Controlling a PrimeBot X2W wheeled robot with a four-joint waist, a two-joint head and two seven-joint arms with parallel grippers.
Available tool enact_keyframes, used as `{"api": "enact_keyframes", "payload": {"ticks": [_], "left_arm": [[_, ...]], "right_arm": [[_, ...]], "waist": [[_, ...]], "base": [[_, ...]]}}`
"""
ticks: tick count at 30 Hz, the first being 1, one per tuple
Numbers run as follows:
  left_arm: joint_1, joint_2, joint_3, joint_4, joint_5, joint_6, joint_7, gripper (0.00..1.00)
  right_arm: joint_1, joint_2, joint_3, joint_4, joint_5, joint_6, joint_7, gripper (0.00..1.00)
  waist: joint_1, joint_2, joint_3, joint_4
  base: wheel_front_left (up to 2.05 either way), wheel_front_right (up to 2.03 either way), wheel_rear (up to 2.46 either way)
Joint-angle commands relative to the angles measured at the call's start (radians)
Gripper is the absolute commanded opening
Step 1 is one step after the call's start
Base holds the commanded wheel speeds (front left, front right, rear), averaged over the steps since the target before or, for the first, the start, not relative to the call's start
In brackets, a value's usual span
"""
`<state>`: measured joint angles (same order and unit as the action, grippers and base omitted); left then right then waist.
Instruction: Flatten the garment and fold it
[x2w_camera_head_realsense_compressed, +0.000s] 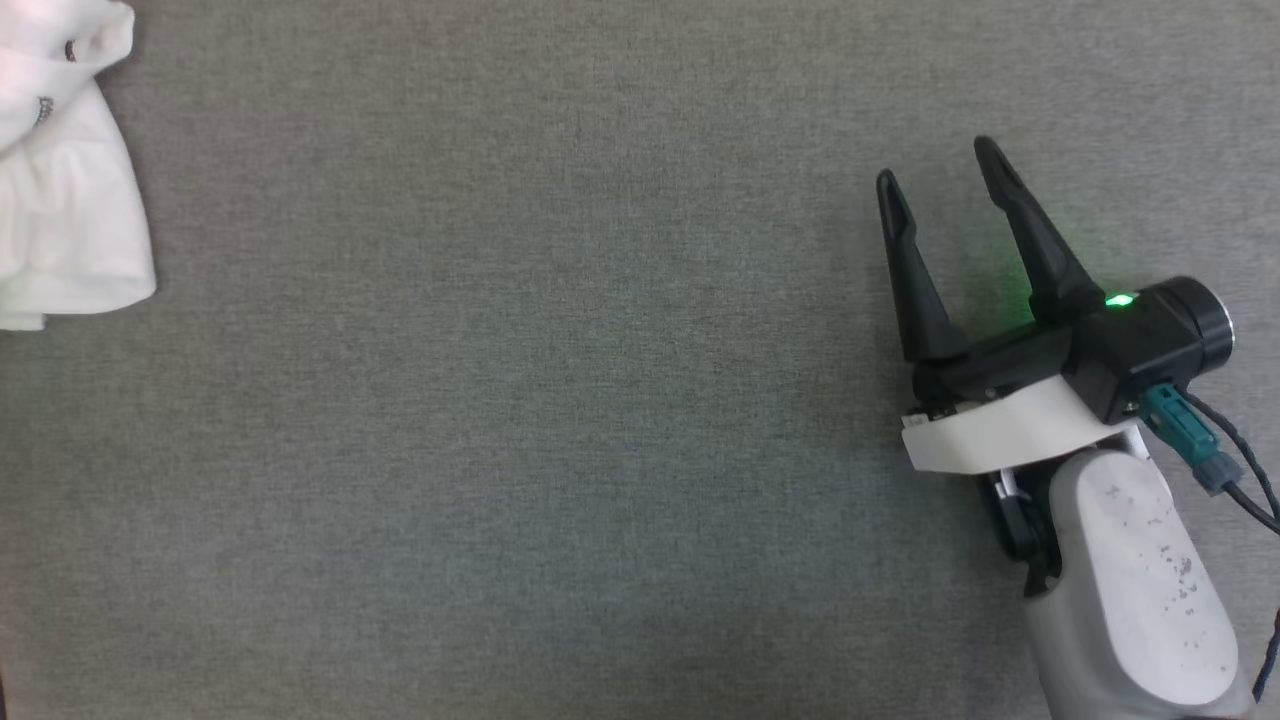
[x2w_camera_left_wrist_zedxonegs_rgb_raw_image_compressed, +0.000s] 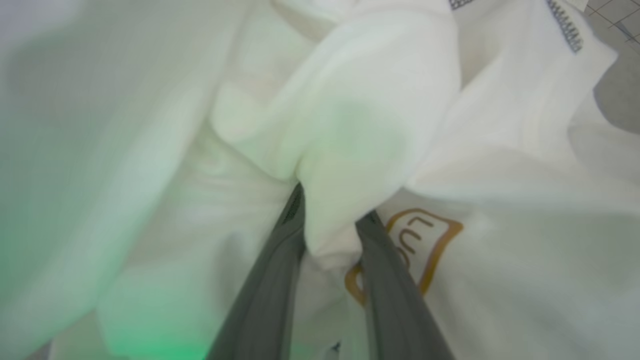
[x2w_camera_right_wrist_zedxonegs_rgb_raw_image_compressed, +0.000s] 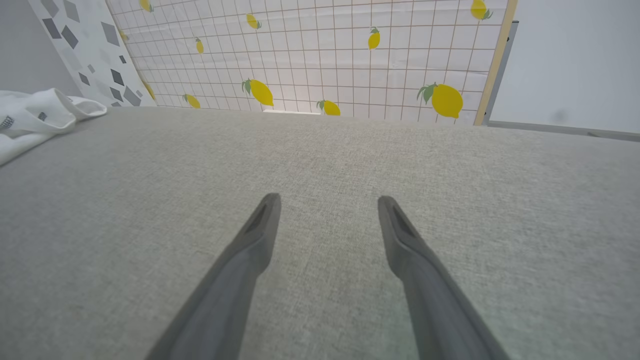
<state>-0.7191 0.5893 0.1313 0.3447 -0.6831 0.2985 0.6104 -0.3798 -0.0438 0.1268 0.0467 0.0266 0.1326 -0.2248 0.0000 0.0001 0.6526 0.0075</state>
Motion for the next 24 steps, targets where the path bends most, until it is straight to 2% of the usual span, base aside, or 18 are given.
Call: {"api": "enact_keyframes", "payload": {"ticks": [1, 3, 6, 10, 14, 17, 24], "left_arm": [[0.034, 0.004, 0.003, 0.007, 0.035, -0.004, -0.072, 0.00], [0.028, 0.010, 0.011, -0.005, 0.071, -0.018, -0.195, 0.00], [0.013, 0.019, -0.006, -0.019, 0.123, -0.072, -0.371, 0.00], [-0.029, 0.015, -0.066, -0.010, 0.183, -0.135, -0.518, 0.00], [-0.102, 0.010, -0.140, -0.020, 0.225, -0.192, -0.571, 0.00], [-0.165, -0.008, -0.193, -0.046, 0.244, -0.223, -0.574, 0.00], [-0.317, -0.112, -0.310, -0.114, 0.251, -0.264, -0.535, 0.00]], "right_arm": [[0.025, -0.006, -0.006, 0.021, 0.003, -0.002, -0.005, 1.00], [0.037, -0.006, -0.010, 0.034, 0.008, -0.002, -0.008, 1.00], [0.063, -0.006, -0.018, 0.052, 0.020, -0.002, -0.013, 1.00], [0.113, -0.006, -0.032, 0.074, 0.032, -0.002, -0.015, 1.00], [0.160, -0.006, -0.051, 0.083, 0.044, -0.002, -0.014, 1.00], [0.188, -0.006, -0.064, 0.083, 0.050, -0.002, -0.009, 1.00], [0.239, -0.006, -0.076, 0.069, 0.063, -0.002, 0.004, 1.00]], "waist": [[0.0000, -0.0001, -0.087, 0.022], [0.0000, -0.0001, -0.138, 0.028], [0.0000, -0.0001, -0.225, 0.037], [0.0000, -0.0001, -0.336, 0.041], [0.0000, -0.0001, -0.428, 0.031], [0.0000, -0.0001, -0.477, 0.015], [0.0000, -0.0001, -0.543, -0.045]], "base": [[0.00, 0.00, 0.00], [0.00, 0.00, 0.00], [0.00, 0.00, 0.00], [0.00, 0.00, 0.00], [0.00, 0.00, 0.00], [0.00, 0.00, 0.00], [0.00, 0.00, 0.00]]}}
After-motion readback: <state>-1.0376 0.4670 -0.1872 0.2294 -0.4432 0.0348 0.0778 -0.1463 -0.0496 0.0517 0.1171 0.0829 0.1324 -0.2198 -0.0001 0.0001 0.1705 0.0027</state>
